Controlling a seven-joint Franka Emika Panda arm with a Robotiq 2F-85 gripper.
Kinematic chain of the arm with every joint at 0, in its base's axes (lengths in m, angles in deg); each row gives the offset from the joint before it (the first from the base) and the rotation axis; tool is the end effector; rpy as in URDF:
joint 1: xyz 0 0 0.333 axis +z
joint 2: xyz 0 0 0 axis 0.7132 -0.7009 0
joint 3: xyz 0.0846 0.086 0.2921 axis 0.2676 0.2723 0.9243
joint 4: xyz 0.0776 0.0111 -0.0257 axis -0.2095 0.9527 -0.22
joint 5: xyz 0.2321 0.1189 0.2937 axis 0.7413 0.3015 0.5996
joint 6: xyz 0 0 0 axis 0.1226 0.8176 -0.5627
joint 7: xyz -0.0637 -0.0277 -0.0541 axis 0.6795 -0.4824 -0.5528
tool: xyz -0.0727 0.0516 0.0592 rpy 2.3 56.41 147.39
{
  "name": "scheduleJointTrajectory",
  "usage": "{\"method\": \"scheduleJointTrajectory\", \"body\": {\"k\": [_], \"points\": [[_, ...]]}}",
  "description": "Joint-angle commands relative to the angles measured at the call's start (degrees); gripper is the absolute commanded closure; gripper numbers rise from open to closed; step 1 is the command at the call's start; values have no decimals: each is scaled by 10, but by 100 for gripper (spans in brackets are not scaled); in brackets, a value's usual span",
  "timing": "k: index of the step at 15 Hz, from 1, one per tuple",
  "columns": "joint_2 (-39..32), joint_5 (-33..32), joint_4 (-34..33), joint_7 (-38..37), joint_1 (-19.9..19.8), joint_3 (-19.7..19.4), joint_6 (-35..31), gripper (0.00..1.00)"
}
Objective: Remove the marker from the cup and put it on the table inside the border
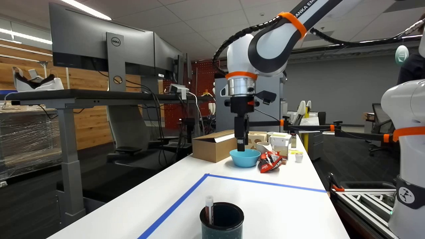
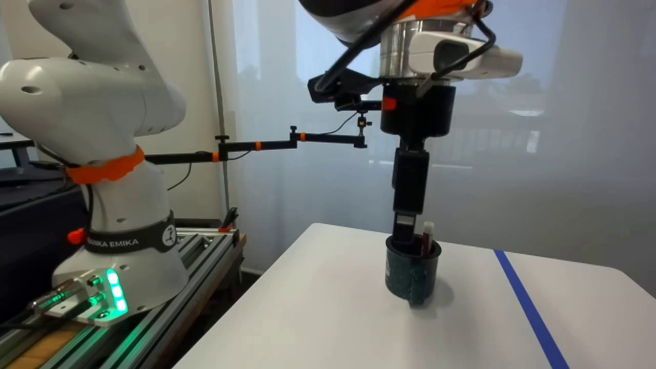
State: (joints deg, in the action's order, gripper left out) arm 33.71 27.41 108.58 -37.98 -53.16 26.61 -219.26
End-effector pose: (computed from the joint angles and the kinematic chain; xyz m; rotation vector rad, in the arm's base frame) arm 0.4340 -0.1267 0.3631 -3.1118 0.3342 -0.0018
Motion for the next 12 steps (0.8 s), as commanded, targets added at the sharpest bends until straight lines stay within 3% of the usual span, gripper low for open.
{"method": "scheduleJointTrajectory", "body": {"k": [1,5,12], "points": [[34,34,63,34,25,13,-43,0],[43,62,116,67,58,30,-108,0],[39,169,154,172,126,25,-186,0]]}}
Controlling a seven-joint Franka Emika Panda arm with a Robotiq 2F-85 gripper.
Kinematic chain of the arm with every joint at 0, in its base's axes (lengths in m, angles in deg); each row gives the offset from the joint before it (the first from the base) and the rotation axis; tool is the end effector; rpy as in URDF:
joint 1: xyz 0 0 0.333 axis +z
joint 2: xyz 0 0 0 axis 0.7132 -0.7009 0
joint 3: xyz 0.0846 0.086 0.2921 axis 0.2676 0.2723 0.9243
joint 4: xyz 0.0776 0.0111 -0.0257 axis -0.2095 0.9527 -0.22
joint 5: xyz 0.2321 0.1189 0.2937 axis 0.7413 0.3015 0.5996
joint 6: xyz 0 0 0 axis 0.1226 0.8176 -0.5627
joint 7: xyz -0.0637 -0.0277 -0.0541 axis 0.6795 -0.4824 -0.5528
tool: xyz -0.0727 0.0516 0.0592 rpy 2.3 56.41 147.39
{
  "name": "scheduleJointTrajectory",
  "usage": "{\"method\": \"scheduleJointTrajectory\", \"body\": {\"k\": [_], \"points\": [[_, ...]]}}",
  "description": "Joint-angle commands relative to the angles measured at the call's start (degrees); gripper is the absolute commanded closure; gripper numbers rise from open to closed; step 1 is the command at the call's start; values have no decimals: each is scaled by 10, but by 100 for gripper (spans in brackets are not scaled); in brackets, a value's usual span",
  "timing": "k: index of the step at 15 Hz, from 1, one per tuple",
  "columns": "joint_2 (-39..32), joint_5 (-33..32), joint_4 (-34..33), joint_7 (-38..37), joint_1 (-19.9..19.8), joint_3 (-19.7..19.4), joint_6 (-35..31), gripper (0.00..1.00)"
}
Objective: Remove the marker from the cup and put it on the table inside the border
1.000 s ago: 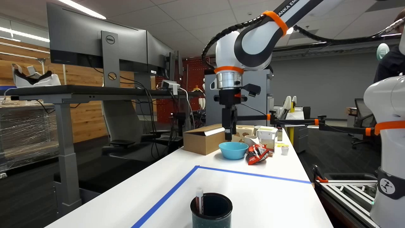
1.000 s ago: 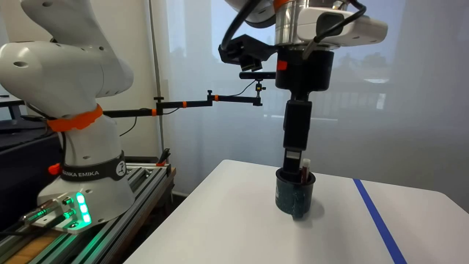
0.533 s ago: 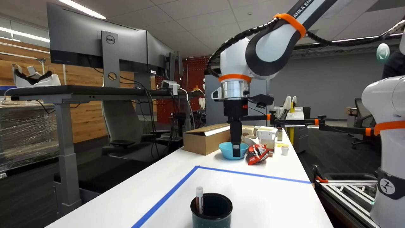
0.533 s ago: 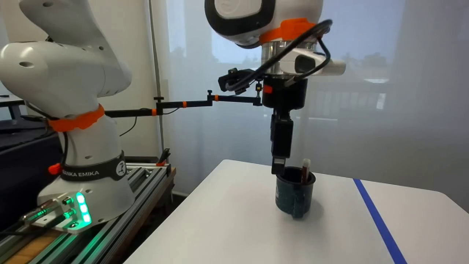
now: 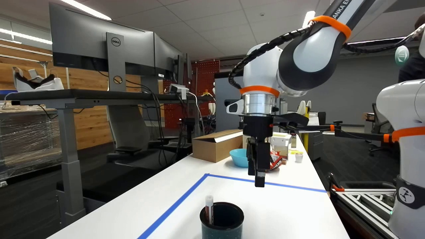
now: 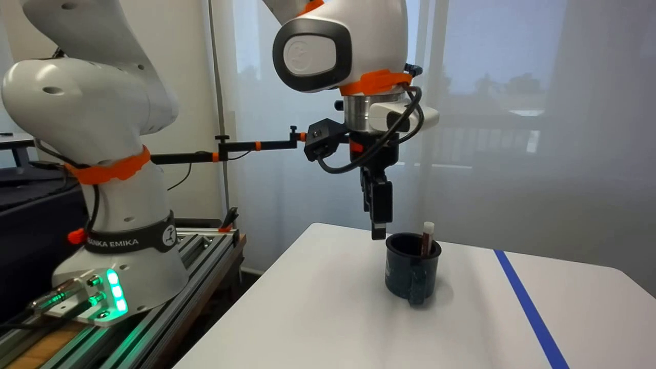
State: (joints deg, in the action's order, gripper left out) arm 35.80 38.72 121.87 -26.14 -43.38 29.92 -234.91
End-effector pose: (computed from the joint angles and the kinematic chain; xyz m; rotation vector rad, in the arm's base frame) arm 0.4042 -0.0233 0.3077 -3.0268 -0.0955 -0.1430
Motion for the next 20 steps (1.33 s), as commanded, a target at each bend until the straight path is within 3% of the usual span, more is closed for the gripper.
{"method": "scheduleJointTrajectory", "body": {"k": [1,11,20], "points": [[16,67,22,65,34,-7,-37,0],[-66,164,-21,203,77,-28,-101,0],[-176,281,-122,338,95,-6,-101,0]]}}
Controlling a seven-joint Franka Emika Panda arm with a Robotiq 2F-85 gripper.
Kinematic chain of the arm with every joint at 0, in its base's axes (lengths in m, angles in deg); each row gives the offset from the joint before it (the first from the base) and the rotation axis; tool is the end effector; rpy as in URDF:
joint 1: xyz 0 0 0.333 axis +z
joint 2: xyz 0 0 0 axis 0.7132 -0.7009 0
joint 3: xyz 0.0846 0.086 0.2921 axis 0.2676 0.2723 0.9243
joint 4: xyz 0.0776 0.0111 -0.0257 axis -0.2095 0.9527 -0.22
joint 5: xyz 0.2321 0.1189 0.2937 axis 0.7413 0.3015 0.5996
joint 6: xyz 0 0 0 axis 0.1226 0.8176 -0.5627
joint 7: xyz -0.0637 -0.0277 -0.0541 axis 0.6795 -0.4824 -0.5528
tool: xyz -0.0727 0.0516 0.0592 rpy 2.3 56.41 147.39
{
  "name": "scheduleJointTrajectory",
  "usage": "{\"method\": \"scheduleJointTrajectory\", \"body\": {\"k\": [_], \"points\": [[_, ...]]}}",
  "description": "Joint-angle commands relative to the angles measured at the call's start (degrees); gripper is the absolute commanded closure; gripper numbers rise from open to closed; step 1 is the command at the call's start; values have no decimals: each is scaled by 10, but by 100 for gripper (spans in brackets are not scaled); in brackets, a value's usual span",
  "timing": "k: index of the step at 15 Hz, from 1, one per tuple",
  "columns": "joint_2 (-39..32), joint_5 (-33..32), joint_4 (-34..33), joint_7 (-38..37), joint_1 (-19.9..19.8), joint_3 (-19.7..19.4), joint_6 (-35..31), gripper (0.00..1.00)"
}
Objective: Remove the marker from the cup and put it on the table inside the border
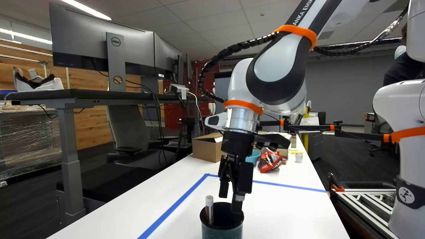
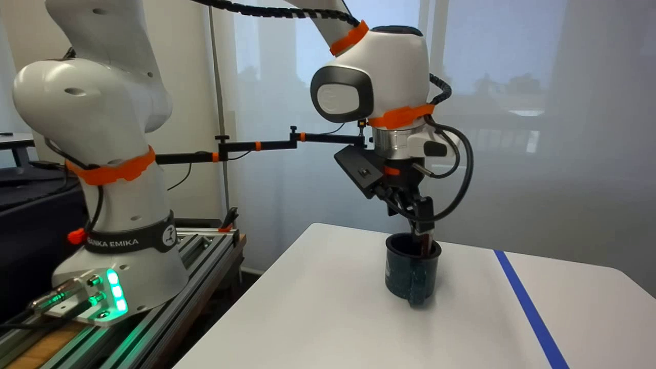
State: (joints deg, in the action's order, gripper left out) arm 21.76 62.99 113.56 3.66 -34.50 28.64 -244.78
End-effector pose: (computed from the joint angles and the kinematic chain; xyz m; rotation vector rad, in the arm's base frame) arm 0.4592 0.0143 0.2717 -2.8744 -0.4687 -0.3397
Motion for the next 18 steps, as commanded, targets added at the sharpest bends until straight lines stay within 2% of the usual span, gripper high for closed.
{"method": "scheduleJointTrajectory", "body": {"k": [1,5,6,7,11,16,18], "points": [[-44,42,-48,45,5,10,-4,0],[-63,44,-71,55,0,16,-2,0],[-65,42,-75,55,-1,17,-2,10],[-66,41,-76,54,-1,17,-3,27],[-62,36,-78,50,0,16,-2,60],[-48,26,-72,38,3,15,-2,98],[-40,21,-66,32,3,14,-1,100]]}}
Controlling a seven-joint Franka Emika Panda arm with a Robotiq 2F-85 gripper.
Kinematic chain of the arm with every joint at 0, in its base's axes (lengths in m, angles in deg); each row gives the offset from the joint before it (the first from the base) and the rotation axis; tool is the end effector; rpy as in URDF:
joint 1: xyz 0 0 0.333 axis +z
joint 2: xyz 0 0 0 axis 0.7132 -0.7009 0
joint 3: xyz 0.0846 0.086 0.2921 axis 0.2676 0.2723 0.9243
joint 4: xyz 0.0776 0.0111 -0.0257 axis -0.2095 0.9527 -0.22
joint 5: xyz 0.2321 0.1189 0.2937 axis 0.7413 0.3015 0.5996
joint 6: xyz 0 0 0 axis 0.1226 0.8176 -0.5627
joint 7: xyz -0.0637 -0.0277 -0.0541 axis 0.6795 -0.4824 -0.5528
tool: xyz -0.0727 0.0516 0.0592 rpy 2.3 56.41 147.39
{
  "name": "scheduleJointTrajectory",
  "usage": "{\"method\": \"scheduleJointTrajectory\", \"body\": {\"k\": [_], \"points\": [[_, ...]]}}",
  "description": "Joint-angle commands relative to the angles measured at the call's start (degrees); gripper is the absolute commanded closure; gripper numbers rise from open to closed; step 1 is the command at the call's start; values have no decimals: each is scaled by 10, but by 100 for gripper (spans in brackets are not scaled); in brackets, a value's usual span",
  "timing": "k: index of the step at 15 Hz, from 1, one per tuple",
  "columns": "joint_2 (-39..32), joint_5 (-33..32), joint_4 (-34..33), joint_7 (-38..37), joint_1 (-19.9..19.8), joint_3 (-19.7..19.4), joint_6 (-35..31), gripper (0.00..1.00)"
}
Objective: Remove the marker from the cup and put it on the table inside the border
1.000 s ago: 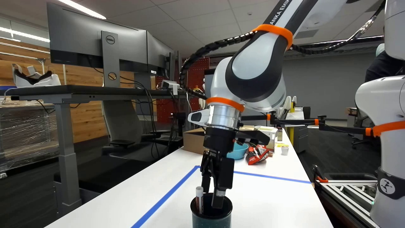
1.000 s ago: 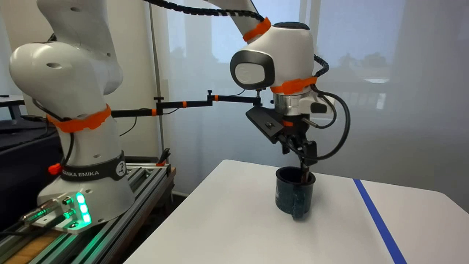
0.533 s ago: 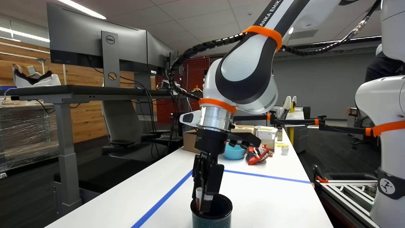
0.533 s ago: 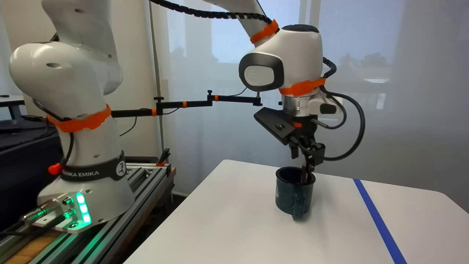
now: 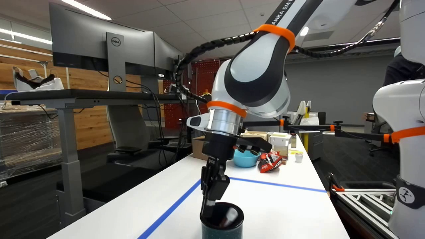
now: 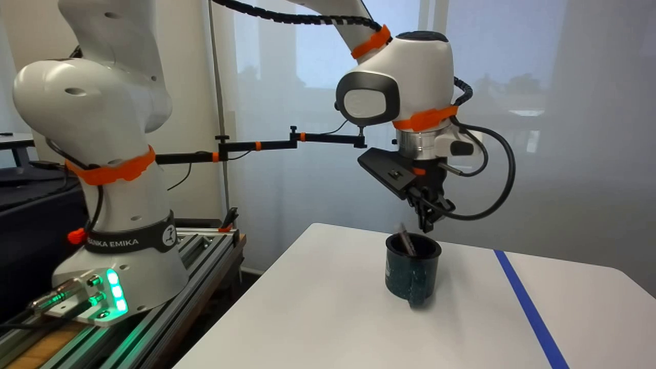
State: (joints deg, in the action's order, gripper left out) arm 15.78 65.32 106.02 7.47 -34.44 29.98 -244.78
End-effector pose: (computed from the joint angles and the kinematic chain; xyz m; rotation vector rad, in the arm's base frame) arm 0.5004 0.0283 0.2712 -2.8515 -0.5523 -0.3932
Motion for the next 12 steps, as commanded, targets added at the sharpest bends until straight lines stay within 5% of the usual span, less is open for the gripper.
{"method": "scheduleJointTrajectory", "body": {"k": [1,4,5,8,9,11,12], "points": [[26,-6,14,-10,4,0,-3,100],[38,-18,22,-27,5,-2,-3,100],[41,-54,26,-58,-35,36,-3,86],[37,-201,24,-198,-54,27,35,60],[30,-249,19,-242,-25,-19,54,53],[28,-344,-2,-331,-35,-41,111,37],[19,-284,12,-265,-68,13,61,28]]}}
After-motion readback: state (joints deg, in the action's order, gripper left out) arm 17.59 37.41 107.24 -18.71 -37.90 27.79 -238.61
